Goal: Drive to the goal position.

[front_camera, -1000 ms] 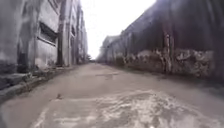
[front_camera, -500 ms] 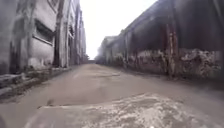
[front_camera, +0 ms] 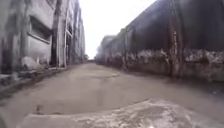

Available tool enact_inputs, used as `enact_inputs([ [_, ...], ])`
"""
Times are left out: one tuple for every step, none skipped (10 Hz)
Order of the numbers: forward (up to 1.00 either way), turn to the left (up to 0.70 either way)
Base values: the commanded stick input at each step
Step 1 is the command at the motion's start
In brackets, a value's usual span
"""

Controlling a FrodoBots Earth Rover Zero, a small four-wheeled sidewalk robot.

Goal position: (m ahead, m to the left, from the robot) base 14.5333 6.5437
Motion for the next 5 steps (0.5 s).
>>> enact_inputs([
  [0.5,0.0],
  [0.5,0.0],
  [0.5,0.0],
  [0.5,0.0],
  [0.5,0.0],
])
